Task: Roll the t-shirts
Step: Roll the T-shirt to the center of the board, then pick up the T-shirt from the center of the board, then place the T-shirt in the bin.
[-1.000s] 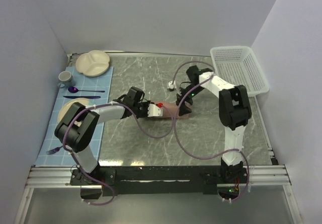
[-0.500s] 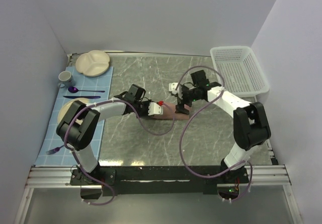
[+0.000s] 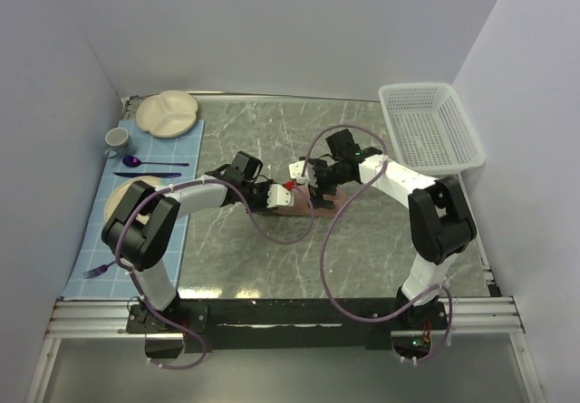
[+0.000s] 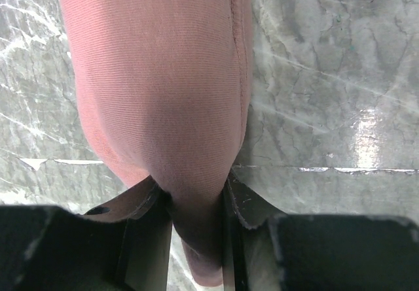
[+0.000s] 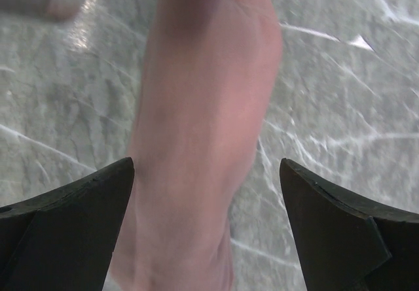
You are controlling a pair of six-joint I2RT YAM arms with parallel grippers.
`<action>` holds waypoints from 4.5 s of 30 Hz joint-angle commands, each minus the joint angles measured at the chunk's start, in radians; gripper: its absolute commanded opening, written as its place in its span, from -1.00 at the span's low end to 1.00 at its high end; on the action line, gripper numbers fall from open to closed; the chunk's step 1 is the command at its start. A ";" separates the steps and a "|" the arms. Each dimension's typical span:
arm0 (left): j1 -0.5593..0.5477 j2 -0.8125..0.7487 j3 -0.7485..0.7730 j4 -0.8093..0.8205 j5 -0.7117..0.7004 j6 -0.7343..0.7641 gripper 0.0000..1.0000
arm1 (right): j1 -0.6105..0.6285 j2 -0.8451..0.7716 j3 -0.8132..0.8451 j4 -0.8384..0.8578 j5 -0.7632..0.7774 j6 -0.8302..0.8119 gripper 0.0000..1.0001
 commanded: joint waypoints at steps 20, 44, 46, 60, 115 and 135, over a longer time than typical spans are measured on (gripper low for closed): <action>-0.005 -0.160 -0.213 0.300 -0.006 -0.103 -0.45 | 0.092 0.036 0.139 -0.224 -0.057 0.063 1.00; -0.026 -0.292 -0.369 0.475 -0.008 -0.167 -0.46 | 0.273 0.090 0.090 -0.009 0.237 0.386 1.00; -0.026 -0.298 -0.368 0.456 0.003 -0.167 -0.46 | 0.281 0.108 0.102 0.000 0.243 0.415 1.00; -0.046 -0.301 -0.365 0.401 0.010 -0.134 -0.47 | 0.359 0.179 0.090 0.066 0.280 0.467 1.00; -0.005 -0.980 0.019 -0.137 -0.506 -0.405 0.77 | 0.029 0.180 0.668 -0.279 0.257 0.814 -0.59; 0.159 -0.965 -0.006 -0.072 -0.373 -0.551 0.82 | -0.328 0.328 1.106 -0.215 0.776 1.004 -0.77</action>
